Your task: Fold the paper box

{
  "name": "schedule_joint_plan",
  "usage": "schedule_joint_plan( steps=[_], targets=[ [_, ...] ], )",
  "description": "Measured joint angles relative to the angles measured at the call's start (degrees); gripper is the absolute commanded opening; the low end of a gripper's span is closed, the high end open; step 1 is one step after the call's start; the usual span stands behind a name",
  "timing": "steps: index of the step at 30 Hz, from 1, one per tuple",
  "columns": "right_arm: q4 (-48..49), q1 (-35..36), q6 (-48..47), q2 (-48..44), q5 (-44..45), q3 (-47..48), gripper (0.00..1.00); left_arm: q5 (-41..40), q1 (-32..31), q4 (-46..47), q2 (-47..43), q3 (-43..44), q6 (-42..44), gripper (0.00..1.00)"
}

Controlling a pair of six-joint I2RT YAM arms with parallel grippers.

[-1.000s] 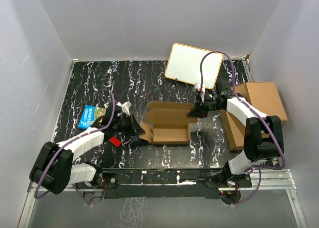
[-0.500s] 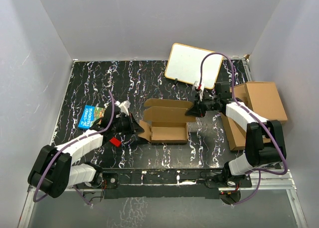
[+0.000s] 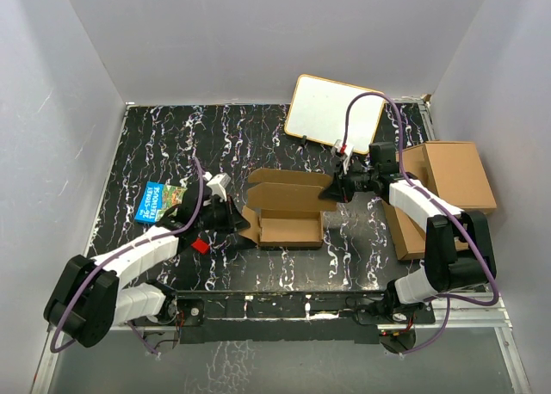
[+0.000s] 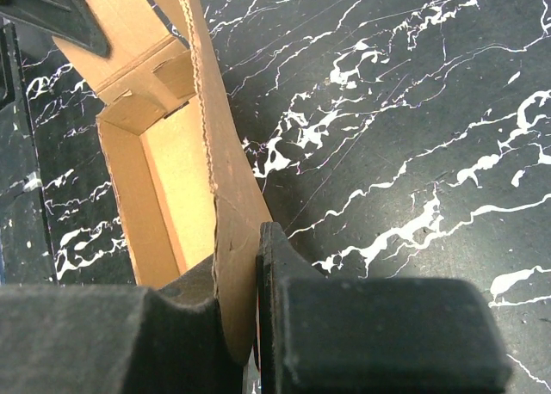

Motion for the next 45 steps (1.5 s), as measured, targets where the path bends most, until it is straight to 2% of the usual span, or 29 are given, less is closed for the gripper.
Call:
schedule_joint_plan(
  steps=[7, 12, 30, 36, 45],
  targets=[
    [0.37, 0.48, 0.7, 0.0, 0.31, -0.02, 0.08, -1.46, -1.44, -3.3, 0.61, 2.91, 1.4, 0.02],
    [0.33, 0.52, 0.63, 0.0, 0.13, -0.02, 0.08, -1.57, -1.95, -5.64, 3.23, 6.08, 1.77, 0.1],
    [0.07, 0.76, -0.09, 0.0, 0.09, -0.02, 0.08, 0.87, -2.14, -6.05, 6.12, 8.2, 0.09, 0.61],
    [-0.04, 0.76, -0.39, 0.0, -0.22, -0.02, 0.08, 2.67, -1.44, -2.82, 5.81, 6.69, -2.16, 0.64],
    [-0.37, 0.74, -0.98, 0.0, -0.33, -0.02, 0.08, 8.72, 1.31, 7.65, 5.75, 0.33, -10.01, 0.67]
  ],
)
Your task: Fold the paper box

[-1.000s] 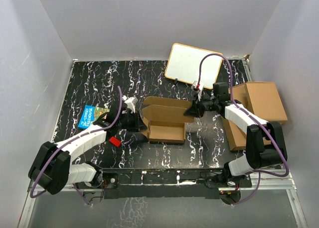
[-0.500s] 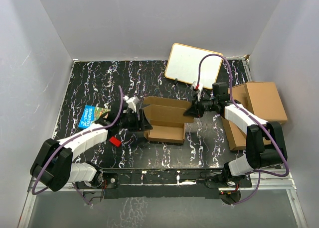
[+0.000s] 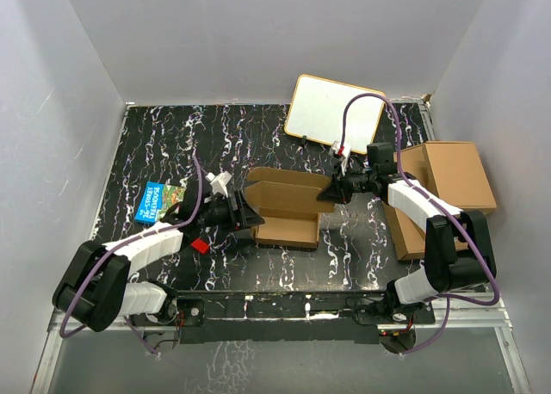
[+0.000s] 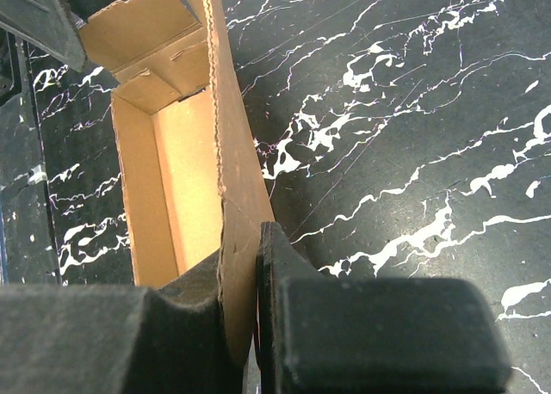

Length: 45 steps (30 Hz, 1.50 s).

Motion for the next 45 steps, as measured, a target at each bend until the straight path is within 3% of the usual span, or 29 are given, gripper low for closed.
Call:
schedule_joint_plan(
  steps=[6, 18, 21, 26, 30, 45],
  targets=[
    [-0.33, 0.0, -0.09, 0.0, -0.02, 0.0, 0.08, 2.4, 0.85, 7.78, -0.24, -2.91, -5.14, 0.71],
    [-0.42, 0.0, -0.31, 0.0, -0.26, 0.0, 0.08, 3.28, 1.9, 15.82, 0.68, -5.46, -11.89, 0.65],
    [-0.42, 0.0, -0.33, 0.0, -0.35, 0.0, 0.08, 3.28, 1.95, 18.18, 1.33, -6.29, -13.57, 0.61],
    [-0.44, 0.0, -0.5, 0.0, -0.37, 0.0, 0.08, 3.17, 1.99, 20.22, 2.25, -7.78, -15.61, 0.46],
    [-0.44, 0.0, -0.55, 0.0, -0.39, 0.0, 0.08, 2.93, 2.19, 20.33, 3.08, -8.02, -16.35, 0.39],
    [-0.5, 0.0, -0.55, 0.0, -0.39, 0.0, 0.08, -0.2, 2.23, 7.37, 4.7, -2.45, -9.09, 0.39]
  ],
)
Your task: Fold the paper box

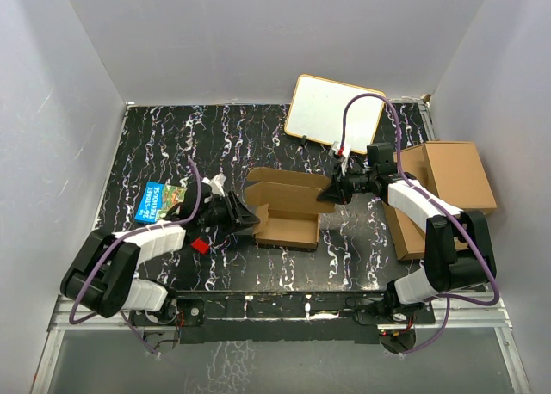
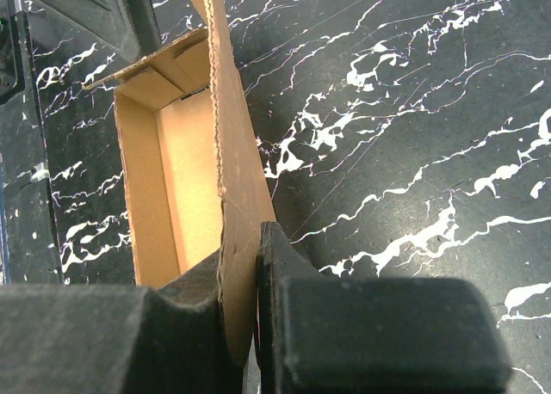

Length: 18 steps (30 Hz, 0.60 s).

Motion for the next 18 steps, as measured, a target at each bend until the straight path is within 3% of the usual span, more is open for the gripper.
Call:
schedule_joint_plan(
  steps=[10, 18],
  targets=[
    [-0.11, 0.02, -0.04, 0.0, -0.04, 0.0, 0.08, -6.21, -4.0, -9.44, 1.49, 5.16, 5.11, 0.38],
    [-0.15, 0.17, -0.35, 0.0, -0.2, 0.0, 0.08, -16.11, -9.62, -19.32, 2.51, 11.82, 8.31, 0.35]
  ],
)
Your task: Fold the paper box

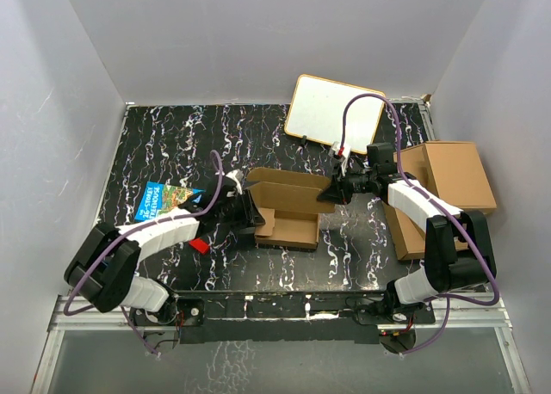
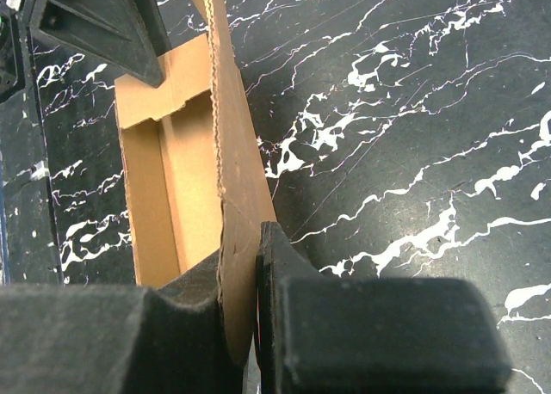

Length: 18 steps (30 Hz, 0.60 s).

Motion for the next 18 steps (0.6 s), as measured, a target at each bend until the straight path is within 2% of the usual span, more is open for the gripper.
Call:
schedule_joint_plan(
  steps=[12, 15, 18],
  targets=[
    [-0.13, 0.31, -0.31, 0.0, -0.09, 0.0, 0.08, -10.91, -4.76, -10.34, 6.27, 6.47, 2.75, 0.27],
    [-0.13, 0.31, -0.39, 0.0, -0.2, 0.0, 0.08, -12.9, -5.7, -12.46, 7.34, 8.26, 3.45, 0.22],
    [-0.13, 0.31, -0.46, 0.0, -0.22, 0.0, 0.08, -14.95, -6.62, -14.27, 8.11, 9.79, 3.89, 0.1]
  ],
)
